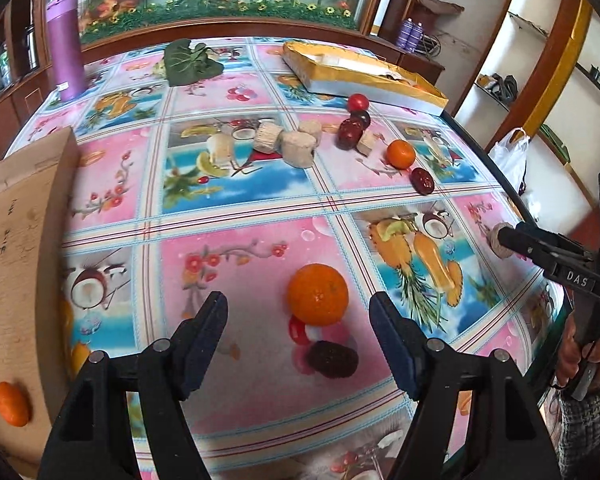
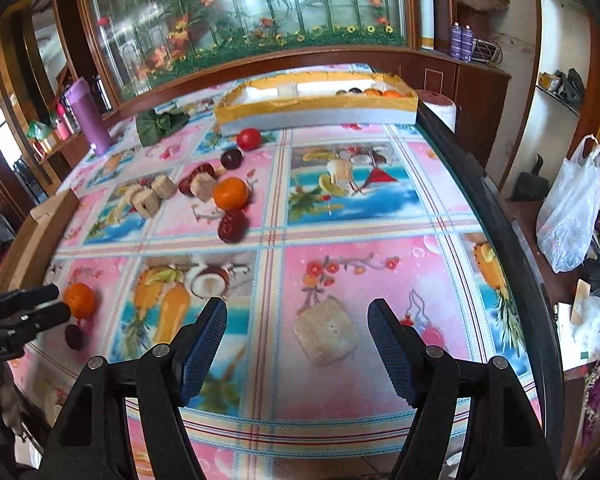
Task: Organize fruits
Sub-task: 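Grasp an orange with the left tool while the right tool grasps a tan cake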
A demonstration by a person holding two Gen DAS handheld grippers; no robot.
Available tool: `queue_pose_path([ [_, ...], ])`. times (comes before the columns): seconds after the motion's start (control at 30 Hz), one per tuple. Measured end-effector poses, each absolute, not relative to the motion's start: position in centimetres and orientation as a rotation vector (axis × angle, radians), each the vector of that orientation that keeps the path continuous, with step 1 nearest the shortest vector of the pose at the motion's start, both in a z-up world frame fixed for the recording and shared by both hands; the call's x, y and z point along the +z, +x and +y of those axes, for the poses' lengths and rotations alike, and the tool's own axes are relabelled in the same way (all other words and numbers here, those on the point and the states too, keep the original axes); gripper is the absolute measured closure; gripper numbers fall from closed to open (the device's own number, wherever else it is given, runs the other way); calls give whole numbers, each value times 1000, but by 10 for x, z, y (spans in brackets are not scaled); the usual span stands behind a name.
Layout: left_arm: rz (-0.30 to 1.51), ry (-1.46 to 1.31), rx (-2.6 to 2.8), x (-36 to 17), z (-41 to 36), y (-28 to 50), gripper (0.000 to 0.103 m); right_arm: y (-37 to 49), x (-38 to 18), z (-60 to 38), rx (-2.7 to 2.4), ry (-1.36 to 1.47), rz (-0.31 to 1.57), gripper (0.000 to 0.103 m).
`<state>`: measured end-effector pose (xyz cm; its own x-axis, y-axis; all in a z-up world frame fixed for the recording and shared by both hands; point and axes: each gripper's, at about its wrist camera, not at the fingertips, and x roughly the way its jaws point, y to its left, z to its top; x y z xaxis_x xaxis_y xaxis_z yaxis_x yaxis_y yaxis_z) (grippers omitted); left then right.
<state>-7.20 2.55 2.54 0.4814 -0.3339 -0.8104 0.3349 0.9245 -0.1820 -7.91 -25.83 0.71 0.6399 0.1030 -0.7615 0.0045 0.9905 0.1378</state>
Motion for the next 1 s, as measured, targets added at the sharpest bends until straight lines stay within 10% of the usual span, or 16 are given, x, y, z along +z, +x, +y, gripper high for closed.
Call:
queue_pose_path([
  [0.33,1004,40,-424,17,7,-63,32,-81,-4,-258,54,122,911,26],
  [0.57,985,123,-386,12,1,-68,69,-76,-8,-257,46,113,942,35],
  [0.67,989,94,-399,13,5,-67,70,-73,-8,-257,29,107,941,35],
  [0.77,991,77,-404,13,9,-68,70,-68,-9,-255,14,77,953,61],
  [1.0,972,-24,-390,28,39,-75,70,-74,0,-244,20,55,936,61],
])
